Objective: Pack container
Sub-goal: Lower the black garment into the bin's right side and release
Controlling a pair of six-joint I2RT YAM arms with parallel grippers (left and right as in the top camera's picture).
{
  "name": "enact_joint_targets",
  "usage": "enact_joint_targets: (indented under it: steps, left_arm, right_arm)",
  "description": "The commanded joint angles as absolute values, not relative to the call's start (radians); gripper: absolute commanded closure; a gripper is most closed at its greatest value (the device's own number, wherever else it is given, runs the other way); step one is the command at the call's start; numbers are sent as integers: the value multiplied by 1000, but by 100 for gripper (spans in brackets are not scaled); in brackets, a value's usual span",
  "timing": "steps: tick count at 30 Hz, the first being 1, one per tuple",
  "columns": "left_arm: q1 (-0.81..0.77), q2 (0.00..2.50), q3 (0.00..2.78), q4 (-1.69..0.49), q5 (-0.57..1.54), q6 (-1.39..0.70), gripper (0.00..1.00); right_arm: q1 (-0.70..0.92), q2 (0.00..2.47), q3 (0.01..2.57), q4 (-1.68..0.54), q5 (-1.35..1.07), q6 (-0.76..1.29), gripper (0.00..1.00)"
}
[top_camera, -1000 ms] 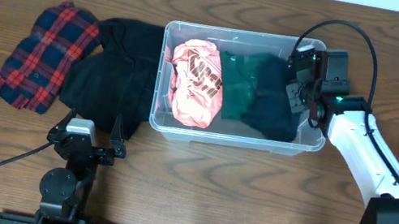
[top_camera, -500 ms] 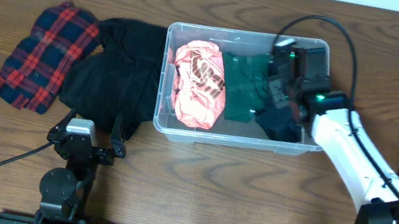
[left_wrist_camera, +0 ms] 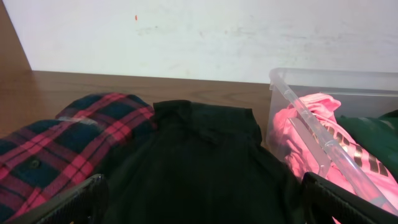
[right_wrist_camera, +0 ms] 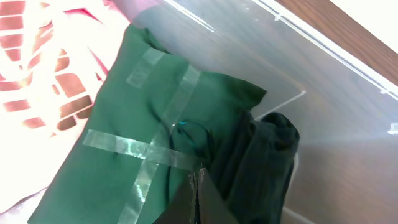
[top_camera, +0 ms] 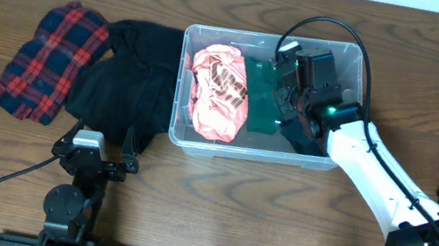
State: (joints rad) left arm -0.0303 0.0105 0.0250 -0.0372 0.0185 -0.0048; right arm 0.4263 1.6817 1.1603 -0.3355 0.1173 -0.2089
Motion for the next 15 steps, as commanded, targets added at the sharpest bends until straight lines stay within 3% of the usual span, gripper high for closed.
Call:
enact_joint_targets:
  steps: [1,6,15]
  left_arm:
    - [-36,6,4,-70,-5,-21,2]
    - [-36,6,4,-70,-5,-21,2]
    - [-36,6,4,-70,-5,-21,2]
  right_arm:
    - [430,1648,1177,-336,191,-144,99]
    - [430,1647,1177,-369,335,-68,99]
    - [397,1648,1176,-439,381,100,99]
